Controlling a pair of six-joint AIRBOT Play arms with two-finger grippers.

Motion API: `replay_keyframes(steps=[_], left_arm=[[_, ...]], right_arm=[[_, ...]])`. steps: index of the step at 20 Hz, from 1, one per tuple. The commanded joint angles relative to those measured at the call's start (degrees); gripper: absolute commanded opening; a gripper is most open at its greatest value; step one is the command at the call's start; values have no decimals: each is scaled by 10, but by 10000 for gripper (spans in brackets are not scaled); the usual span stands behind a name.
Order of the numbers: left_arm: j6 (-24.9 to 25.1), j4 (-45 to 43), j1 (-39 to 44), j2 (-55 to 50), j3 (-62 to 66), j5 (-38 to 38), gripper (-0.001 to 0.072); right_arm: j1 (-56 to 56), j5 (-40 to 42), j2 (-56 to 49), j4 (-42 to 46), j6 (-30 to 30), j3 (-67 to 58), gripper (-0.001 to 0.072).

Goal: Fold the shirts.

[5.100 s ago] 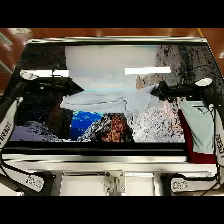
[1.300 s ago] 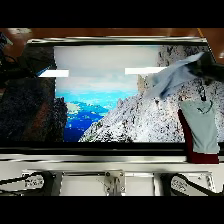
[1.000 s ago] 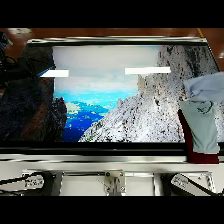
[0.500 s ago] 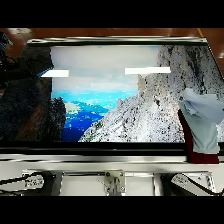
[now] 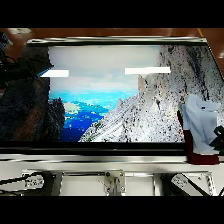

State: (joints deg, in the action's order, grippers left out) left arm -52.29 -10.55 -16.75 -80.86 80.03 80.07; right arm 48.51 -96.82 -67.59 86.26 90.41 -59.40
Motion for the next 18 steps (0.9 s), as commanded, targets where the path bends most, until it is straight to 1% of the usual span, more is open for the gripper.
replay_keyframes(steps=[1,2,4,5,6,7,8,9,10,11,12,13,14,15,16,18], left_arm=[[0,0,0,0,0,-3,35],[0,0,1,0,0,-6,35],[-7,-2,5,0,0,-19,34],[-27,-16,12,0,0,-33,34],[-60,-53,26,0,3,-48,33],[-91,-120,47,0,9,-57,33],[-132,-209,74,0,18,-62,33],[-183,-317,109,0,26,-61,32],[-238,-443,151,0,33,-54,32],[-296,-563,192,0,36,-38,33],[-346,-682,236,-1,36,-13,34],[-367,-760,273,-4,36,7,51],[-367,-784,298,-5,36,10,262],[-370,-783,315,-5,36,9,607],[-370,-779,327,-5,36,3,698],[-370,-767,333,-5,36,-13,698]], right_arm=[[0,63,11,48,23,56,578],[0,68,11,48,14,43,602],[0,61,11,37,-2,-20,601],[0,63,11,6,-12,-69,601],[-2,66,12,-56,-28,-127,600],[-3,89,16,-130,-36,-174,600],[-12,130,25,-195,-36,-208,599],[-37,169,39,-228,-36,-224,598],[-74,185,51,-221,-37,-225,599],[-123,171,53,-170,-51,-225,601],[-184,140,49,-69,-56,-216,663],[-234,115,44,8,-49,-196,673],[-272,101,39,42,-40,-169,673],[-293,98,33,33,-38,-143,673],[-306,101,27,8,-31,-119,673],[-319,105,16,-33,-23,-86,673]])
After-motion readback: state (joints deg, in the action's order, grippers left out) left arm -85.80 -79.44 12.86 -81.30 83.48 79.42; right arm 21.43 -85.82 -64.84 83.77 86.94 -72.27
